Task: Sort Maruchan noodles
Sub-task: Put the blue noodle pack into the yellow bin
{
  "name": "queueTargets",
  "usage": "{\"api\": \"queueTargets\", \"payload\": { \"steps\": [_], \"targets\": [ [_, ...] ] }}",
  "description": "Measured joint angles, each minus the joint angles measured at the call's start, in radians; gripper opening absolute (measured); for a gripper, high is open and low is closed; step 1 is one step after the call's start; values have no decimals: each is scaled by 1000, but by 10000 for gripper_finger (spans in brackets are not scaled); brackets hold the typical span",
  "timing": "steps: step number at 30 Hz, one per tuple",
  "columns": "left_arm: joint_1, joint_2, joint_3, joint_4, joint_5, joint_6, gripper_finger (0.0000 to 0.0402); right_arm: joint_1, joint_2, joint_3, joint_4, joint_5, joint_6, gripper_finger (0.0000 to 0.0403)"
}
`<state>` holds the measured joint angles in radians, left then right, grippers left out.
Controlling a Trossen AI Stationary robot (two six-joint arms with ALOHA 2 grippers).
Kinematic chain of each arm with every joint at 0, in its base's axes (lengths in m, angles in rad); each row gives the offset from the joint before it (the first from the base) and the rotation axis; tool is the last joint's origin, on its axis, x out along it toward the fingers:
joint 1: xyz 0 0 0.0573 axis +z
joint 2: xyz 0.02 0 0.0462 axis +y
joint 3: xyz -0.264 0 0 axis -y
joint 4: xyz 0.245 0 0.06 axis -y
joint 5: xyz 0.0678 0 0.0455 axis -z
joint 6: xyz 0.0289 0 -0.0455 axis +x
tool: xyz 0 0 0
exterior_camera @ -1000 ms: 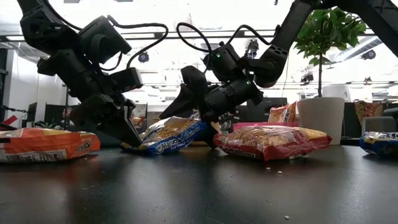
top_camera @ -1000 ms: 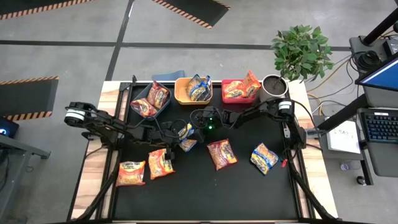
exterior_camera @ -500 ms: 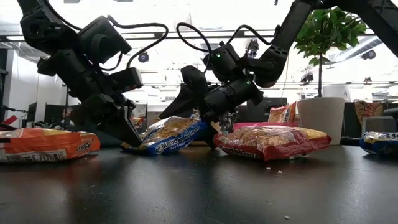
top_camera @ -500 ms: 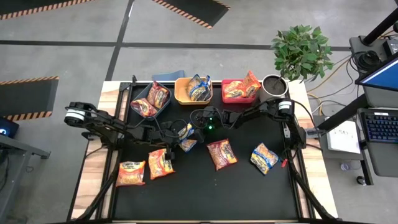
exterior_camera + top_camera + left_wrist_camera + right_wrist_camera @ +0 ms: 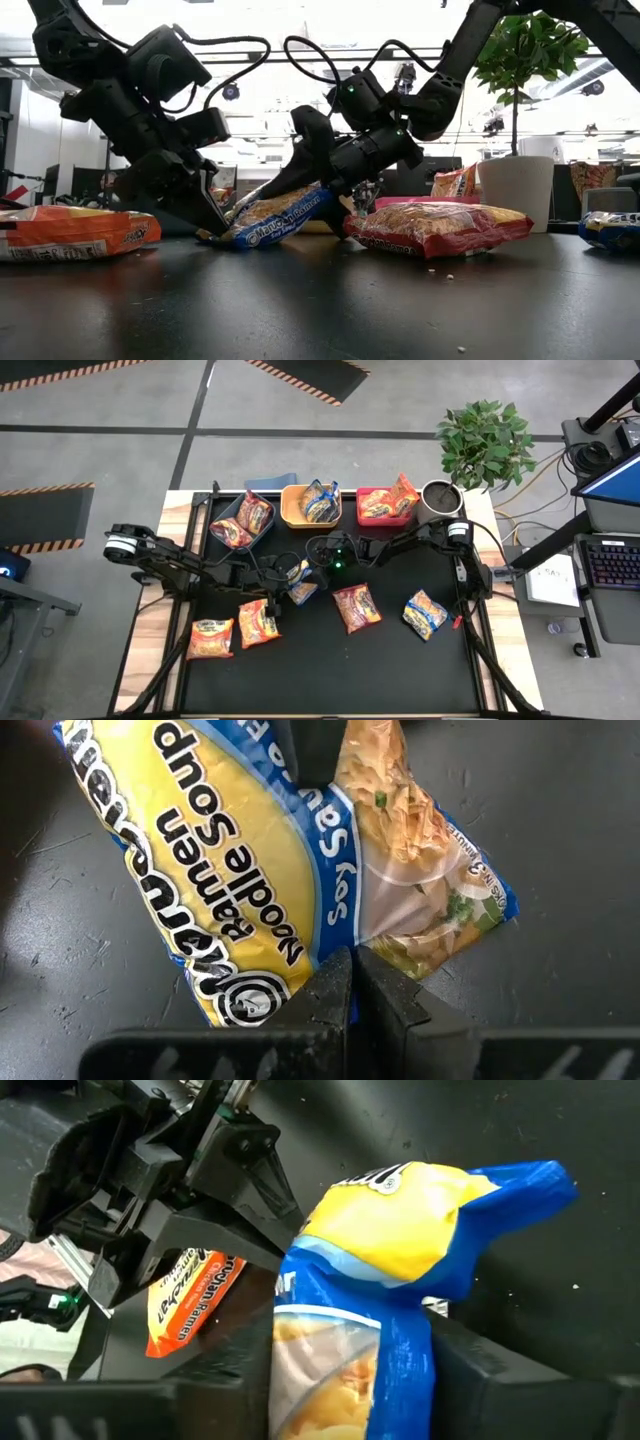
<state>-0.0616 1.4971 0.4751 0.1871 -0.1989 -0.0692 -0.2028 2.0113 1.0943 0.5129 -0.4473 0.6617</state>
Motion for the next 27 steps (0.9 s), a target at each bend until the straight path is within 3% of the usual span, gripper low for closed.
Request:
{"api": "queueTargets", "payload": {
  "steps": [6, 12, 21, 27],
  "targets": [
    [0, -22, 0, -14, 0, 9, 0, -2, -1, 0, -1, -3, 7, 131],
    [0, -122, 0, -80, -3, 32, 0, -7, -7, 0, -5, -6, 21, 108],
    [0, -429, 0, -192, -28, 176, 0, -31, -88, 0, -14, 2, 19, 103],
    [0, -642, 0, -126, -188, 353, 0, -51, -142, 45, -50, 60, -3, 102]
  ]
}}
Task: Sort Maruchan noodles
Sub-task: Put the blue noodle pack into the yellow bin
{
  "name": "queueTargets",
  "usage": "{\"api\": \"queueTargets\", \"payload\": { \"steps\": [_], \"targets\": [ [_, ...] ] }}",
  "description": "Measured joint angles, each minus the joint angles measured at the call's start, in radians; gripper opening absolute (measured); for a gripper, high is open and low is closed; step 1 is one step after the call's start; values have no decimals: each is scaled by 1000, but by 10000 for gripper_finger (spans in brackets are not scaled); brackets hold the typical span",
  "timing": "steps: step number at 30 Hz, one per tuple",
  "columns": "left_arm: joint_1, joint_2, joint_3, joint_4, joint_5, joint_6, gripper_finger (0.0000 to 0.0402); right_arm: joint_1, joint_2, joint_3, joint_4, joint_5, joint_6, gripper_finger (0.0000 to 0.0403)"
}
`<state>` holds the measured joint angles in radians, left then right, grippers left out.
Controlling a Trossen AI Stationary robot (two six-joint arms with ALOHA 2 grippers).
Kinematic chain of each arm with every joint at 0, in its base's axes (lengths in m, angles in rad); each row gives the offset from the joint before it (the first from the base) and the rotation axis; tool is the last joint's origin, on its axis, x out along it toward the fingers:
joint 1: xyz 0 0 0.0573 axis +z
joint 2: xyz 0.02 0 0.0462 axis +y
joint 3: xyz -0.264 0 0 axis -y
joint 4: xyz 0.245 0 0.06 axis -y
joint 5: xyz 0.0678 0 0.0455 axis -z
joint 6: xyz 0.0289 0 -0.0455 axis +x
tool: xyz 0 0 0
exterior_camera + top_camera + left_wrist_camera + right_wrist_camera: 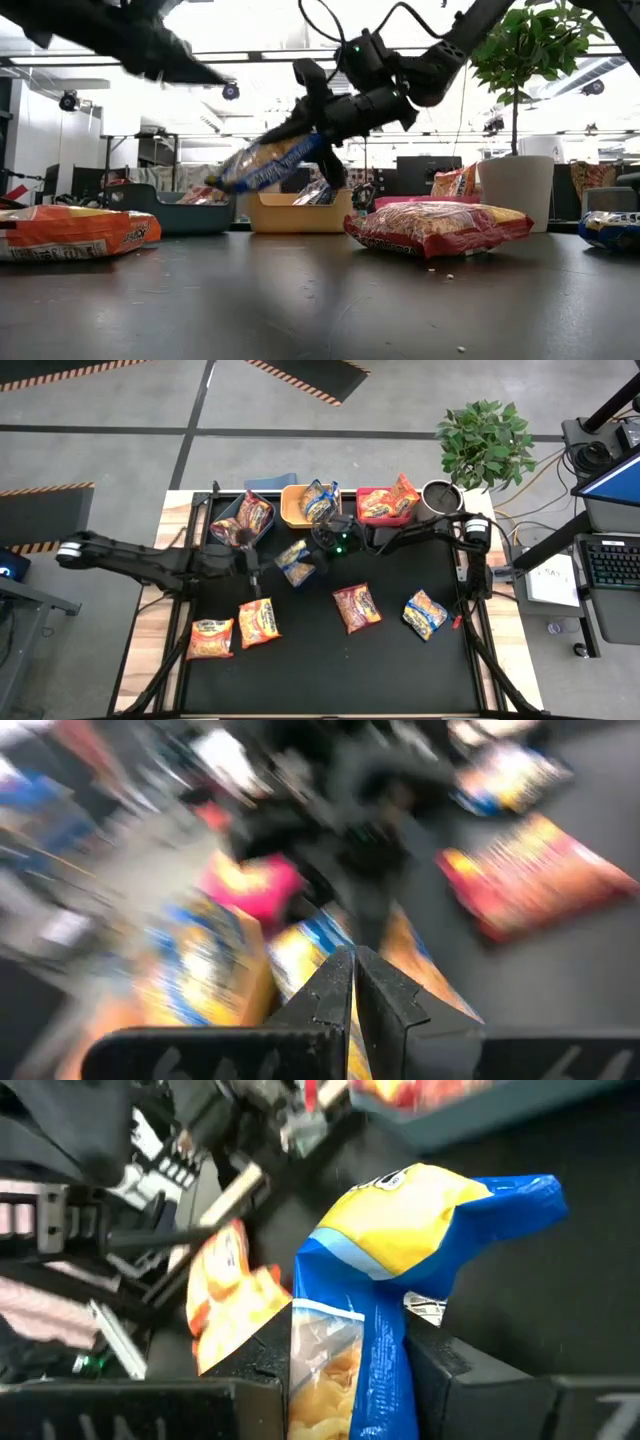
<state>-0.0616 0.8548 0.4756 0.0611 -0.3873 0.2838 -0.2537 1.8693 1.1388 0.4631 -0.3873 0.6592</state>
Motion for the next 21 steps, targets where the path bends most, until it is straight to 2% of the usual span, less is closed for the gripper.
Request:
{"api": "queueTargets", "payload": {
  "steps": [5, 8, 14, 17, 21],
  "targets": [
    [0, -114, 1, 76, -154, 132, 0, -25, -5, 111, -100, 74, -78, 102],
    [1, -159, 1, 124, -206, 214, 0, -41, -5, 204, -214, 151, -148, 102],
    [1, -200, 1, 134, -225, 235, 0, -69, -6, 418, -562, 426, -302, 102],
    [1, -200, 0, 114, -230, 236, 0, -78, -7, 489, -679, 557, -334, 102],
    [1, -196, -1, 95, -234, 237, 0, -99, -8, 524, -736, 605, -322, 102]
  ]
}}
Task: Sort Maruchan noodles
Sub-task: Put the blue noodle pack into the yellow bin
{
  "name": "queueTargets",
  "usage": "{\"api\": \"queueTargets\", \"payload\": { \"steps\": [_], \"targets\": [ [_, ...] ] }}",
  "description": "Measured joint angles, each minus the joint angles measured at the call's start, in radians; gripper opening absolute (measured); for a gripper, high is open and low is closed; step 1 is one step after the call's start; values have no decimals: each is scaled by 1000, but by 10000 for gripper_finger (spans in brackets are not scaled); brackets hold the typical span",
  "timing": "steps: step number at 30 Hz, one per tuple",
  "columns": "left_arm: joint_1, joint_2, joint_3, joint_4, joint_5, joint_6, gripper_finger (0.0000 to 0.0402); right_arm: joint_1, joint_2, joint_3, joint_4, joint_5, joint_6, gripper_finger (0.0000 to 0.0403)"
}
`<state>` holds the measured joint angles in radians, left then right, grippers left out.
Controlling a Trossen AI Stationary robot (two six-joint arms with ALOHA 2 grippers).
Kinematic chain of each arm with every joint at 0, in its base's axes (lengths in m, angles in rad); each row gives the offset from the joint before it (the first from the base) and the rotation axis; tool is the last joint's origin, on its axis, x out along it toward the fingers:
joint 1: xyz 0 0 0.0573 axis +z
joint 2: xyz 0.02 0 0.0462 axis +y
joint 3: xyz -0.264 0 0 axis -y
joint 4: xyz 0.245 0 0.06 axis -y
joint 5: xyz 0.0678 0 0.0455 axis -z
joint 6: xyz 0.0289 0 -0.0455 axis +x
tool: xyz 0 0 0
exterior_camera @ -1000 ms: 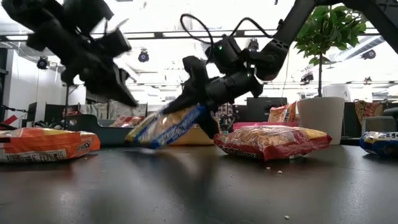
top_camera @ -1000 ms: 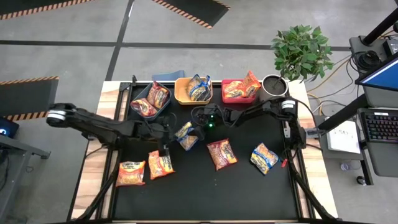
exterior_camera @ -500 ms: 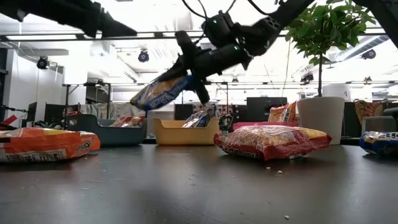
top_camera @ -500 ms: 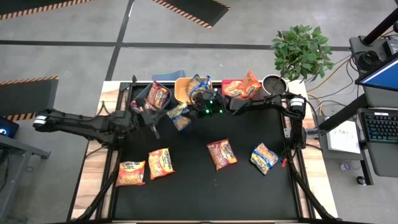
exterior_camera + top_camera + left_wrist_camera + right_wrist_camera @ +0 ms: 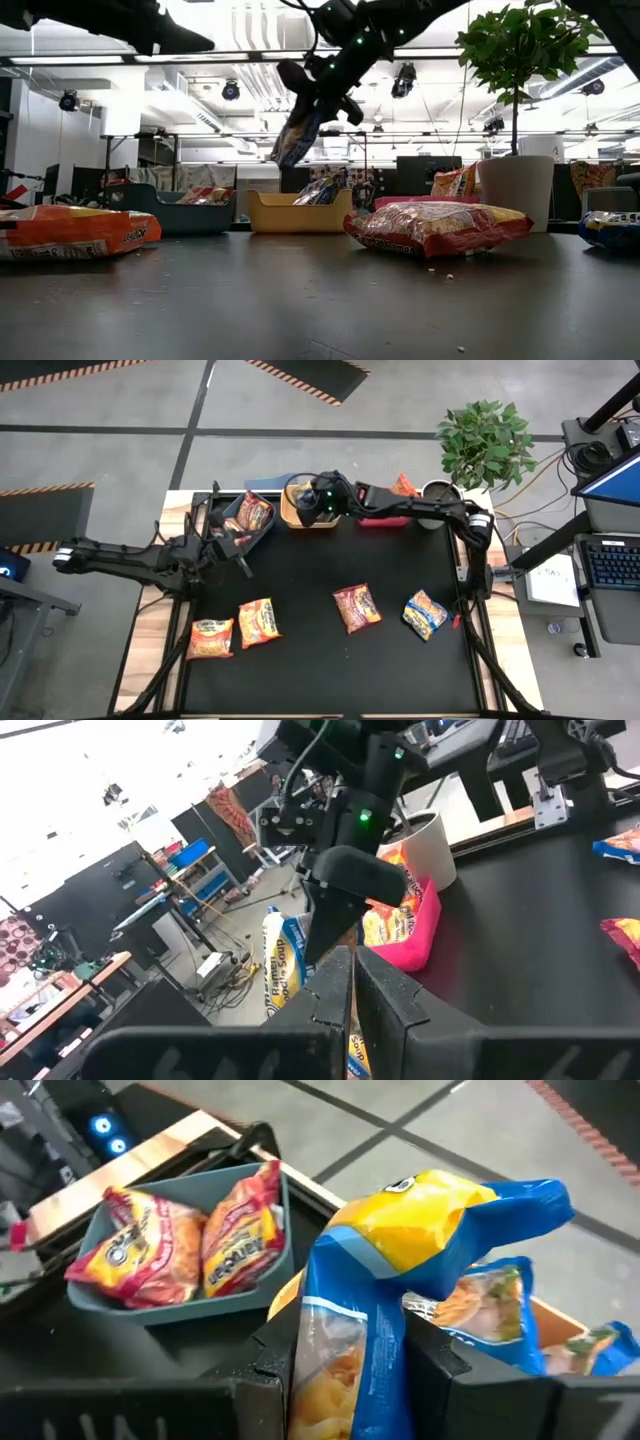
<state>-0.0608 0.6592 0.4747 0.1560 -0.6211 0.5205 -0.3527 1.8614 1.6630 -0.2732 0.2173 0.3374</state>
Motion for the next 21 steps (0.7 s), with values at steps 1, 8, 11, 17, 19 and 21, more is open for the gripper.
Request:
{"api": "queueTargets", "payload": {
  "steps": [1, 8, 11, 17, 19, 21],
  "targets": [
    [0, 1, 0, 0, 0, 0, 0, -5, 0, 0, 0, 0, 12, 102],
    [-1, 5, 0, 0, 0, 0, 0, -36, 5, -21, 0, 3, 59, 102],
    [-1, 5, 0, 0, 0, 0, 0, -42, 24, -23, 19, 2, 65, 102],
    [-1, 8, 0, 1, 0, -1, 0, -49, 79, -21, 38, 3, 94, 102],
    [-1, 8, 0, 0, 0, -1, 0, -54, 97, -19, 46, 2, 108, 102],
    [-1, 9, 0, 0, 0, -1, 0, -59, 112, -17, 57, 3, 109, 102]
  ]
}}
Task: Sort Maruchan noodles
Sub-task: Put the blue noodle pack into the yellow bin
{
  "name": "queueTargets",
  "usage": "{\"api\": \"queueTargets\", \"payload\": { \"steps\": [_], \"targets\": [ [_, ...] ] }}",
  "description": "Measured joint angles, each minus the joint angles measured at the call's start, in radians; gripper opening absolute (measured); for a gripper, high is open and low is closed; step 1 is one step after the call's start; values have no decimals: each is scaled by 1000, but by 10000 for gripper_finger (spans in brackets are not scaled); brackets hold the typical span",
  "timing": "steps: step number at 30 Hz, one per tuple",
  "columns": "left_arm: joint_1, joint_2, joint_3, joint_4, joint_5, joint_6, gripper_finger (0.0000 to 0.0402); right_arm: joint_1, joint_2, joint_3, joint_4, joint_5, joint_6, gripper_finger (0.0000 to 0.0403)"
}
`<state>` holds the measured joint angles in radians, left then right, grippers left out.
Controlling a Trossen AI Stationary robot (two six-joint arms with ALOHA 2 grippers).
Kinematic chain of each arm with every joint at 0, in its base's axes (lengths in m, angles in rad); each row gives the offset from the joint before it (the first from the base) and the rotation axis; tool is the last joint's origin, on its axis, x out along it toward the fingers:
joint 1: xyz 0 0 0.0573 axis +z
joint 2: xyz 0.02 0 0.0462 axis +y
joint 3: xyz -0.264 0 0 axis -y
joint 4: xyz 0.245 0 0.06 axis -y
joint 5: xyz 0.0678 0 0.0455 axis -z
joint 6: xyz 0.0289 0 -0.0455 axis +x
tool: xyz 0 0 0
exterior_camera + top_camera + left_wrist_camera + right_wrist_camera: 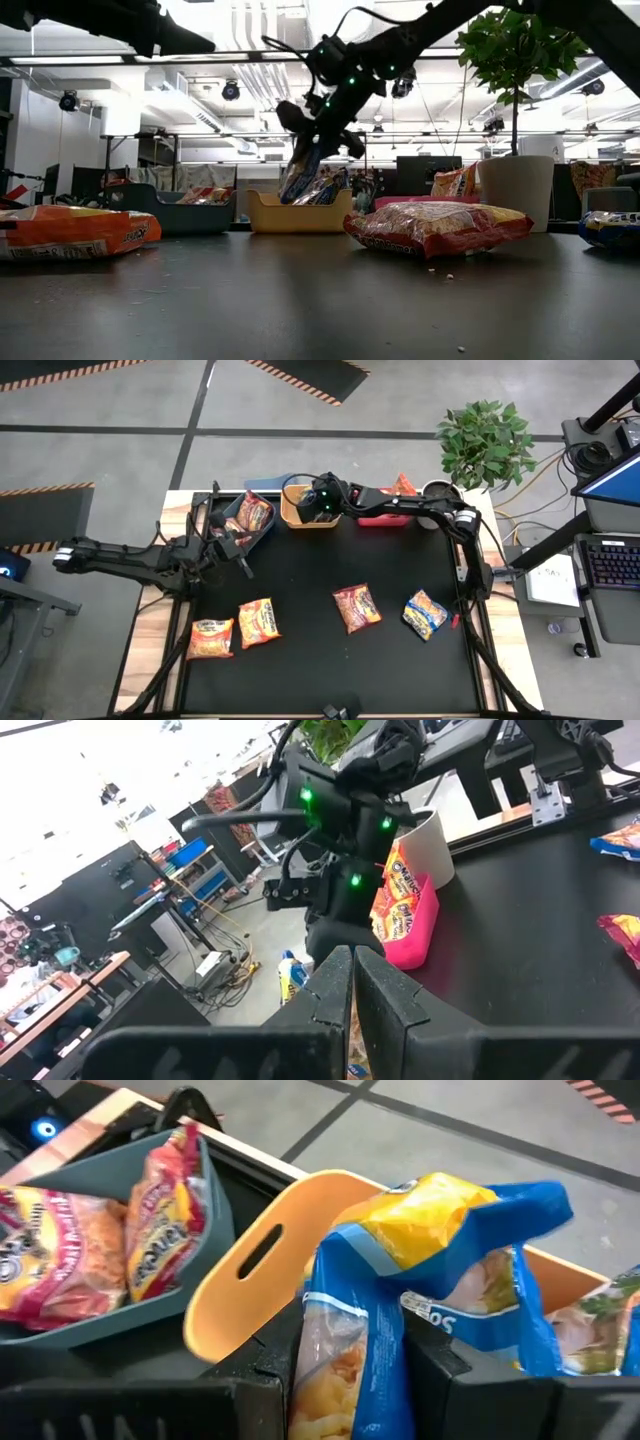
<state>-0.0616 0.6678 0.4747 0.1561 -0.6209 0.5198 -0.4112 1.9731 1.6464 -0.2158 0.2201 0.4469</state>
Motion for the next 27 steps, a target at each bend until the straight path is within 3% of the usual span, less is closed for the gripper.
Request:
{"api": "queueTargets", "payload": {
  "steps": [22, 27],
  "targets": [
    [0, 5, 0, 1, 0, 6, 0, -23, 54, 1, 50, 11, -13, 103],
    [0, 5, 0, 3, 0, 6, 0, -23, 84, 1, 68, -11, -14, 121]
  ]
}}
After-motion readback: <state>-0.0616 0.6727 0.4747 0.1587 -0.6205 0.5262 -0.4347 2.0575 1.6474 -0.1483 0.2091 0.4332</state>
